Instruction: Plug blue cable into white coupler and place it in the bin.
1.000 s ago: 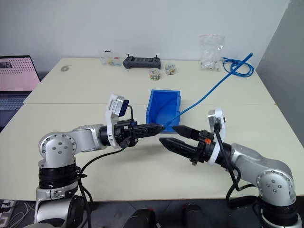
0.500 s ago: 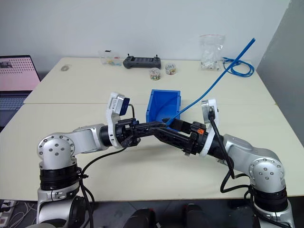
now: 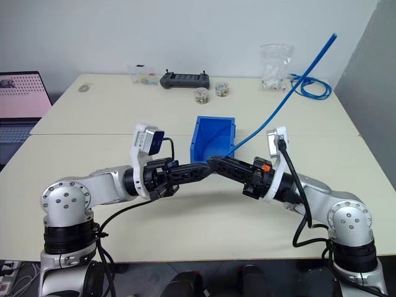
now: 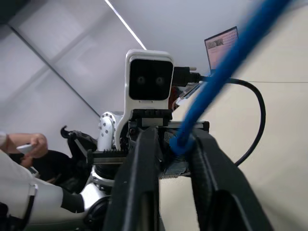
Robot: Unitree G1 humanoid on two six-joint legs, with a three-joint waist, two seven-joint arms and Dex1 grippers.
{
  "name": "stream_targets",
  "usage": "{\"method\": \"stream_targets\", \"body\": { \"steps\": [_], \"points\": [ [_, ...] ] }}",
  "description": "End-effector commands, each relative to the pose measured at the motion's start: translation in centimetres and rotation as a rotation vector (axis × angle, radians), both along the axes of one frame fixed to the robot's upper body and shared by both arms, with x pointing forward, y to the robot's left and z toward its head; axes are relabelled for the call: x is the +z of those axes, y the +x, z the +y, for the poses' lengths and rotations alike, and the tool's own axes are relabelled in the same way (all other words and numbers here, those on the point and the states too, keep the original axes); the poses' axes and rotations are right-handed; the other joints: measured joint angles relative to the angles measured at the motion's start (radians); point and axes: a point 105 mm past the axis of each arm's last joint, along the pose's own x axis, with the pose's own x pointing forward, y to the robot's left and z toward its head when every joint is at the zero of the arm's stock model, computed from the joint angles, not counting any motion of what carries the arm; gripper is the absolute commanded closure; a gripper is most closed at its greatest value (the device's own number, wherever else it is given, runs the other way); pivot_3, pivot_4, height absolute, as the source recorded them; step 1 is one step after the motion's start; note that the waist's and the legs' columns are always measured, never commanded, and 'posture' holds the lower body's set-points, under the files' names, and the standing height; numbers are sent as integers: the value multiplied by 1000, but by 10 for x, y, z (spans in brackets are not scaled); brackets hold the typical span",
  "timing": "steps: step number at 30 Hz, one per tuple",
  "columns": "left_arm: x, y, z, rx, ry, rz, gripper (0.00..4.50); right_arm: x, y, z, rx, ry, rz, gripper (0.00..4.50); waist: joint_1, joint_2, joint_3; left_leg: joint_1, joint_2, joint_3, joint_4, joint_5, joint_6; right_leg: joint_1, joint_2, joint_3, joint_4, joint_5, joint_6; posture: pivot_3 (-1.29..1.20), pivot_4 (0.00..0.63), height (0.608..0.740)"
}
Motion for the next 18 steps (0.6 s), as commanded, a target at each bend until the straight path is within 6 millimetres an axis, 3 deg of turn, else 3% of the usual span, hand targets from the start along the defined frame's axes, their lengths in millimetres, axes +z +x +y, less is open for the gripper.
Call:
{"method": "stream_targets", "body": {
  "steps": [1,14,16,18],
  "points": [
    [-7,2,6,28,39,-1,4263,22,-13,-2,66,69,-51,4380,0,0,0,0,0,0,0,0,0,0,0,0,0,0,0,0,150,740],
    [-11,7,6,83,40,-55,4263,14,-17,1,92,8,-57,4382,0,0,0,-3,0,1,0,0,0,-3,0,1,0,0,0,0,150,740],
    [-11,9,6,91,32,-55,3562,14,-15,2,77,7,-63,4382,0,0,0,-3,0,1,0,0,0,-4,0,1,0,0,0,0,150,740],
    [-10,8,7,84,21,-51,3236,14,-14,2,65,5,-70,4382,0,0,0,-4,0,1,0,0,0,-5,0,1,0,0,0,0,150,740]
  ]
}}
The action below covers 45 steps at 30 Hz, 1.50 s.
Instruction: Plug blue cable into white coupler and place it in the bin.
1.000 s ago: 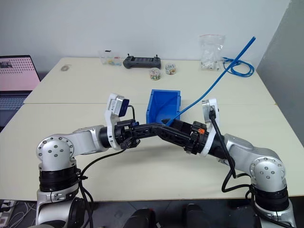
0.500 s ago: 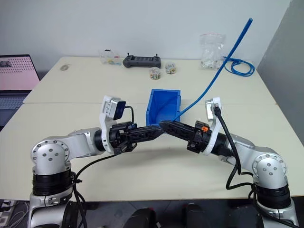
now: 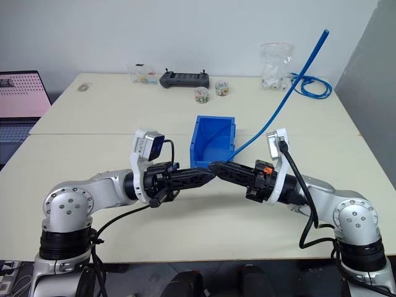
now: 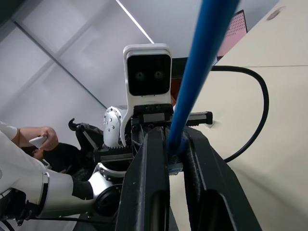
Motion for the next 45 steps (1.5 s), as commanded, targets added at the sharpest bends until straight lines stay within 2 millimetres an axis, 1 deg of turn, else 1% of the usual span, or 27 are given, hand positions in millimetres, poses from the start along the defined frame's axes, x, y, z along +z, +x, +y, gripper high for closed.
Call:
{"method": "stream_targets", "body": {
  "steps": [1,3,7,10,12,13,14,15,17,19,21,23,25,28,30,31,32,34,37,41,43,45],
  "points": [
    [-2,8,7,64,4,5,2977,17,-10,5,39,47,-86,4382,0,0,0,-1,0,0,0,0,0,-1,0,0,0,0,0,0,150,740],
    [1,4,9,43,-11,12,2650,16,-10,5,33,44,-89,4382,0,0,0,-1,0,0,0,0,0,-2,0,0,1,0,0,0,150,740],
    [3,-16,19,-45,-6,36,1830,13,-6,3,13,29,-94,4383,-3,0,0,-2,0,0,0,0,0,-3,0,1,1,0,0,0,150,740],
    [2,-21,24,-44,21,32,1244,10,1,0,-15,1,-109,4383,-2,1,1,-2,1,0,-1,0,0,-4,0,1,1,0,0,0,150,740],
    [-1,-17,29,22,28,34,914,7,7,-2,-36,-20,-120,4383,-1,1,1,-2,0,0,0,0,0,-3,0,0,1,0,0,0,150,740],
    [-5,-13,33,86,34,42,678,5,9,-3,-43,-37,-130,4383,0,1,1,-2,0,0,0,0,0,-3,0,1,1,0,0,0,150,740],
    [-12,-8,37,153,51,49,535,3,10,-3,-47,-48,-138,4383,0,1,1,-2,0,0,0,0,0,-3,0,1,1,0,0,0,150,740],
    [-19,-4,40,225,72,56,291,2,11,-3,-50,-54,-144,4383,1,1,1,-2,0,1,0,0,0,-3,0,1,1,0,0,0,150,740],
    [-41,4,50,413,124,67,22,0,15,-3,-57,-53,-147,4383,0,2,1,-2,0,0,0,0,0,-3,0,1,1,0,0,0,150,740],
    [-61,9,62,618,188,50,0,-2,17,-3,-58,-58,-150,4383,0,2,1,-1,1,1,-1,0,0,-4,0,2,0,0,0,0,150,740],
    [-74,14,79,807,252,24,0,-5,18,-2,-54,-65,-152,4383,3,2,1,-3,1,1,-1,0,0,-4,0,2,1,0,0,0,150,740],
    [-86,15,97,961,324,-10,0,-7,19,-1,-49,-71,-155,4383,5,2,1,-2,1,2,-1,0,0,-4,0,3,0,0,0,0,150,740],
    [-101,13,130,1200,420,-29,0,-9,20,0,-42,-76,-155,4383,11,2,1,-2,1,1,-1,0,0,-4,0,2,0,0,-1,0,150,740],
    [-117,2,163,1429,548,-42,0,-11,22,2,-34,-84,-158,4383,16,2,1,-2,1,2,-1,0,0,-4,0,3,0,1,-1,0,150,740],
    [-126,-8,175,1483,587,-37,0,-12,23,2,-31,-89,-159,4383,22,2,1,-2,1,2,0,0,0,-4,0,2,0,1,-1,0,150,740],
    [-128,-12,179,1471,596,-43,0,-13,24,2,-29,-90,-160,4383,25,2,1,-2,1,1,0,0,0,-4,0,2,0,1,-1,0,150,740],
    [-130,-15,182,1455,607,-56,0,-13,24,2,-28,-92,-161,4383,25,2,1,-3,1,1,-1,0,0,-4,0,2,0,1,-1,0,150,740],
    [-131,-20,198,1480,644,-69,0,-13,24,2,-25,-96,-162,4383,25,2,1,-3,1,1,-1,0,0,-4,-1,1,-1,1,-1,0,150,740],
    [-129,-22,217,1527,664,-80,0,-14,26,2,-30,-101,-161,4383,25,2,1,-4,1,0,-1,0,0,-4,-1,0,-2,1,-1,0,150,740],
    [-124,-10,230,1525,653,-74,0,-18,26,4,-33,-115,-157,4383,26,2,1,-4,1,0,-1,0,0,-4,-1,-1,-2,1,-1,0,150,740],
    [-119,3,240,1509,655,-79,0,-20,24,6,-23,-124,-160,4384,27,2,1,-5,1,0,0,0,0,-4,0,-2,-2,1,0,0,150,740],
    [-118,12,246,1484,673,-81,0,-20,24,7,-21,-127,-163,4384,25,2,1,-5,1,-1,0,0,0,-4,0,-2,-2,1,0,0,150,740]
  ]
}}
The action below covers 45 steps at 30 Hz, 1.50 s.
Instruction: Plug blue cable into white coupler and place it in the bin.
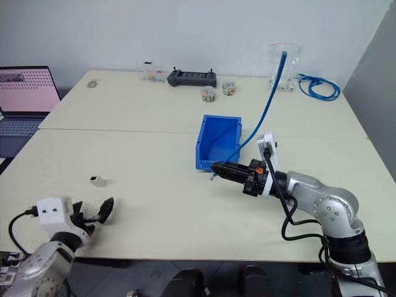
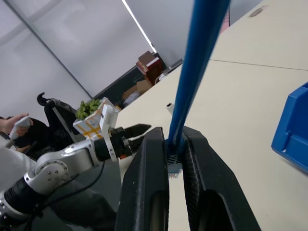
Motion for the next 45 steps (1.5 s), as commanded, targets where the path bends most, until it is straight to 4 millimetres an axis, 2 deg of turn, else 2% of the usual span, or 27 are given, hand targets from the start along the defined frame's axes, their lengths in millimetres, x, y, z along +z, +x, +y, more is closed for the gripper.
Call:
{"method": "stream_targets", "body": {
  "steps": [1,7,13,28,31,32,35,38,41,45],
  "points": [
    [11,12,15,-31,17,0,0,8,-4,3,21,6,-44,4384,-2,0,0,0,0,0,0,0,0,0,0,0,0,0,0,0,150,740],
    [15,32,27,-65,41,41,0,8,-5,3,21,5,-47,4384,-6,0,0,0,0,1,0,0,0,0,0,1,0,0,0,0,150,740],
    [6,33,29,-78,61,102,0,8,-6,3,16,3,-48,4384,-7,0,0,0,0,1,0,0,0,0,0,1,1,0,0,0,150,740],
    [3,49,25,-99,77,127,0,9,-10,4,37,-11,-52,4384,-5,0,0,1,0,0,0,0,0,-1,0,1,2,0,0,0,150,740],
    [1,50,29,-74,93,142,688,9,-11,4,36,-12,-53,4384,-5,0,0,1,0,0,0,0,0,-1,0,1,2,0,0,0,150,740],
    [0,50,31,-62,97,151,795,9,-11,4,35,-12,-52,4384,-5,0,0,1,0,0,0,0,0,-1,0,1,2,0,0,0,150,740],
    [-2,50,38,-28,124,170,1604,8,-10,3,33,-15,-51,4384,-5,0,0,1,0,0,0,0,0,-1,0,1,2,0,0,0,150,740],
    [-3,51,41,-19,131,175,2229,8,-10,3,31,-17,-50,4385,-9,0,0,3,0,1,0,0,0,0,0,2,3,0,0,0,150,740],
    [-4,51,41,-19,132,182,2863,7,-10,3,31,-18,-50,4385,-12,0,0,3,1,1,0,0,0,0,0,2,4,0,0,0,150,740],
    [-10,49,29,-90,81,212,3688,6,-10,3,29,-17,-50,4386,-16,0,0,4,1,1,0,0,0,0,0,2,4,0,0,0,150,740]
  ]
}}
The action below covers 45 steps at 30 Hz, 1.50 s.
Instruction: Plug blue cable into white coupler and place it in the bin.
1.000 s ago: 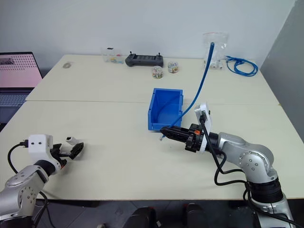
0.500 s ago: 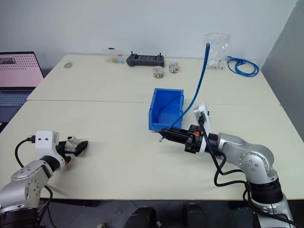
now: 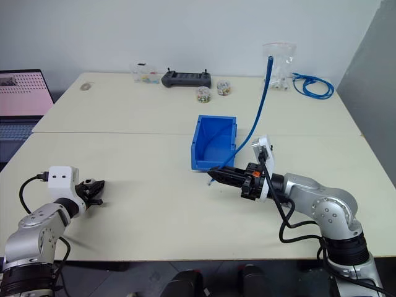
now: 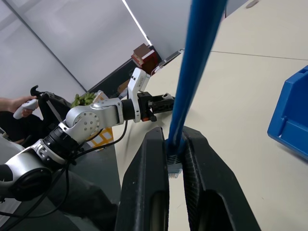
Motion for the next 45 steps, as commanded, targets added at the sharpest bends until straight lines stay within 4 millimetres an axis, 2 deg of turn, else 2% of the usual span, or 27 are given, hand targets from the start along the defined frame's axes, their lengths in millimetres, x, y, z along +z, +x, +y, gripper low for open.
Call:
{"method": "stream_targets", "body": {
  "steps": [1,6,10,11,14,18,21,27,35,40,45],
  "points": [
    [-12,-8,-4,-33,-26,75,3702,10,-6,0,17,20,-49,4386,-2,0,0,0,0,0,0,0,0,0,0,0,0,0,0,0,150,740],
    [-14,-11,-21,-112,-61,107,3701,8,-7,-1,9,6,-58,4386,-2,0,0,0,0,0,0,0,0,0,-1,1,0,0,0,0,150,740],
    [-5,-12,-95,-485,-104,141,3701,4,-14,-4,-16,-46,-105,4386,8,1,0,0,-1,0,0,0,0,1,-1,0,-1,0,0,0,150,740],
    [-4,-12,-104,-532,-106,147,3701,4,-15,-4,-19,-52,-113,4386,14,1,0,-1,-2,0,0,0,0,1,-2,0,-1,0,0,0,150,740],
    [1,-19,-150,-828,-66,180,3701,-2,-21,-5,-36,-123,-167,4386,22,1,0,-2,-3,0,1,0,0,1,-3,0,-2,0,0,0,150,740],
    [5,-23,-193,-1146,2,214,3701,-9,-26,-6,-52,-167,-210,4387,19,1,0,-3,-4,0,0,0,0,1,-3,-1,-3,0,0,0,150,740],
    [2,-24,-214,-1326,81,227,3701,-13,-26,-5,-60,-195,-240,4387,11,1,0,-3,-3,0,1,0,0,0,-3,-1,-2,0,0,0,150,740],
    [-11,-21,-233,-1500,209,251,3701,-24,-25,2,-37,-270,-329,4387,4,1,0,-2,-1,-1,0,0,0,0,1,-1,-1,0,0,0,150,740],
    [-15,-25,-232,-1543,197,293,3701,-38,-12,25,28,-319,-422,4387,2,1,0,-2,-2,0,1,0,0,1,1,-1,-1,0,0,0,150,740],
    [-16,-29,-233,-1560,184,314,3701,-42,2,56,81,-291,-448,4387,-5,1,0,0,-2,0,1,0,0,1,1,0,1,0,0,0,150,740],
    [-16,-32,-234,-1562,181,320,3701,-47,8,67,120,-306,-463,4387,-10,1,-1,0,-2,-1,2,0,0,1,1,-1,2,0,0,0,150,740]
  ]
}}
